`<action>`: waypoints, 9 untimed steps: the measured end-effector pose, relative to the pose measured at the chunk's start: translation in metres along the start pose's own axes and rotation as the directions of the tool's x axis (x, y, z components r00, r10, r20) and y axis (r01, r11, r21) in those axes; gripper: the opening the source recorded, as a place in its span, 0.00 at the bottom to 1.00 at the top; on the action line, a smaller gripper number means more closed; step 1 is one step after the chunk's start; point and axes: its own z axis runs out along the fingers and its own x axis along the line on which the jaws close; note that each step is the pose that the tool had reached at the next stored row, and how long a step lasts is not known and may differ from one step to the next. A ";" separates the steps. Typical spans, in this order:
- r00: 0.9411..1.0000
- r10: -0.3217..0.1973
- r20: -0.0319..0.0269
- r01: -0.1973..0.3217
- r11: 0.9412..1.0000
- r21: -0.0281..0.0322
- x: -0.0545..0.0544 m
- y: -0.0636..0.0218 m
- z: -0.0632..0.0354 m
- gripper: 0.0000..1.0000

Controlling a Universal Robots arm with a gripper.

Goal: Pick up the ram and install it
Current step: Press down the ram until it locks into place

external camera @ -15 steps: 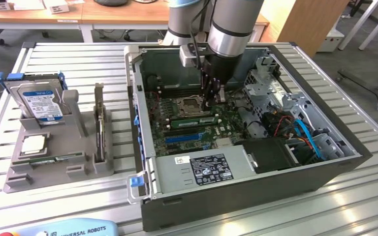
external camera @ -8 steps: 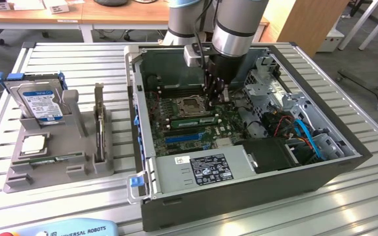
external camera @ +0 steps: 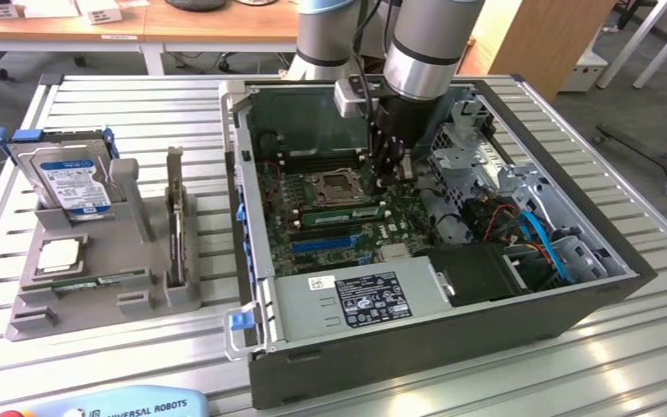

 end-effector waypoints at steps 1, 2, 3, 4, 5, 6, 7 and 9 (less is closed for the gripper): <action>1.000 0.000 0.000 0.000 1.000 0.000 0.000 0.0000 0.0000 0.10; 1.000 0.000 0.000 0.000 1.000 0.000 0.000 0.0000 0.0000 0.10; 1.000 0.000 0.000 0.000 1.000 0.000 0.000 0.0000 0.0001 0.10; 1.000 0.000 0.000 0.000 1.000 0.000 0.000 0.0000 0.0003 0.10; 1.000 0.000 0.000 0.000 1.000 0.000 0.000 -0.0001 0.0006 0.10; 1.000 0.000 0.000 0.000 1.000 0.000 0.000 -0.0001 0.0009 0.10; 1.000 0.000 0.000 0.000 1.000 0.000 0.000 -0.0001 0.0012 0.10; 1.000 0.000 0.000 0.000 1.000 0.000 0.000 -0.0001 0.0021 0.10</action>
